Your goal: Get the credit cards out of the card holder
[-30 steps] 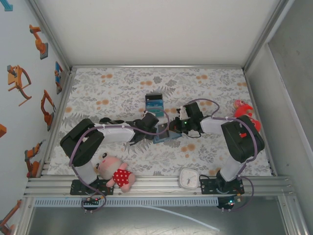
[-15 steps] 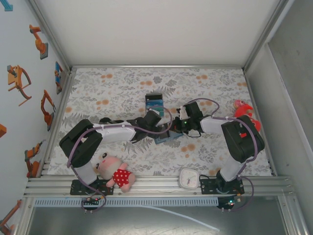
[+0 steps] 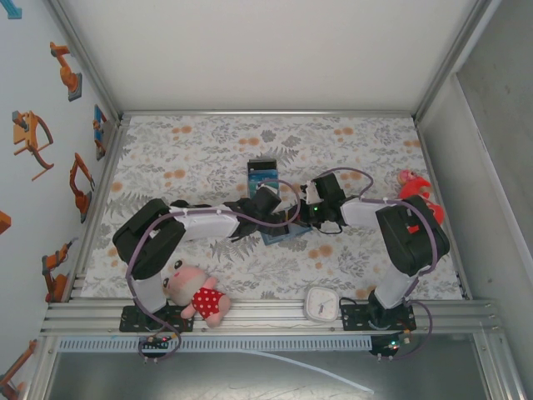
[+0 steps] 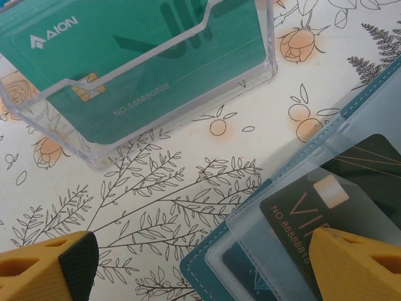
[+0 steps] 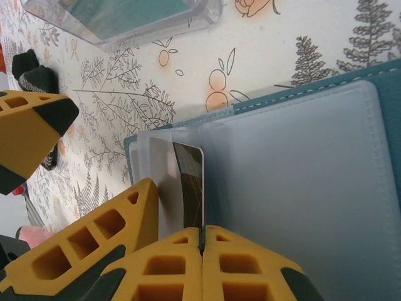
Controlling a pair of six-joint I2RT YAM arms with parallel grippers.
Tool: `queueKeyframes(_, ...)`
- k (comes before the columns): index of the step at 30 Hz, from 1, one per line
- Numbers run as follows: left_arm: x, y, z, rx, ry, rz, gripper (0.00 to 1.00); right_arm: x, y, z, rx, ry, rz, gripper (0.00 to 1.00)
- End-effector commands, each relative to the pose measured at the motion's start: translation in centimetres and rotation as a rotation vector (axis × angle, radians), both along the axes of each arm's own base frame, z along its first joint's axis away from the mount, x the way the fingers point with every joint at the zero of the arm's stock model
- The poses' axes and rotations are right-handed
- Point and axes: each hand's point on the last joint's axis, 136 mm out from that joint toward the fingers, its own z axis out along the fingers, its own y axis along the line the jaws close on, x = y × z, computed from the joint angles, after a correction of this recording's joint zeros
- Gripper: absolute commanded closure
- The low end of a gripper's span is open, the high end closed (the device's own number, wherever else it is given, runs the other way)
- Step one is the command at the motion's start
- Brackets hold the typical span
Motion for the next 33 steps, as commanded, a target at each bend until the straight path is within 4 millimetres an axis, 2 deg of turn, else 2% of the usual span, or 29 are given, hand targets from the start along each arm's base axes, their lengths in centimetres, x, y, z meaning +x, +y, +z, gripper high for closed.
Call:
queueKeyframes(1,-0.2,0.9,-0.6,0.085,-0.003,-0.011,0.13,0.6,-0.6,-0.2,-0.013,-0.013,-0.006,1.00)
queueKeyframes(9,-0.4,1.7,-0.9,0.123,-0.007,-0.020,0.14,1.4,-1.5,-0.2,-0.005,-0.017,-0.028,1.00)
queueKeyframes(13,-0.3,1.5,-0.9,0.124,-0.006,-0.028,0.14,1.5,-0.9,0.3,0.043,-0.021,-0.026,1.00)
queueKeyframes(15,-0.4,1.5,-1.0,0.127,-0.004,-0.031,0.14,1.4,-0.6,0.5,0.075,-0.013,-0.029,0.90)
queueKeyframes(20,-0.5,1.5,-1.5,0.145,0.006,-0.036,0.15,1.2,-0.1,0.3,0.124,0.001,-0.028,0.79)
queueKeyframes(33,-0.9,1.5,-1.9,0.160,0.016,-0.044,0.17,0.9,0.6,-0.2,0.188,0.022,-0.015,0.79)
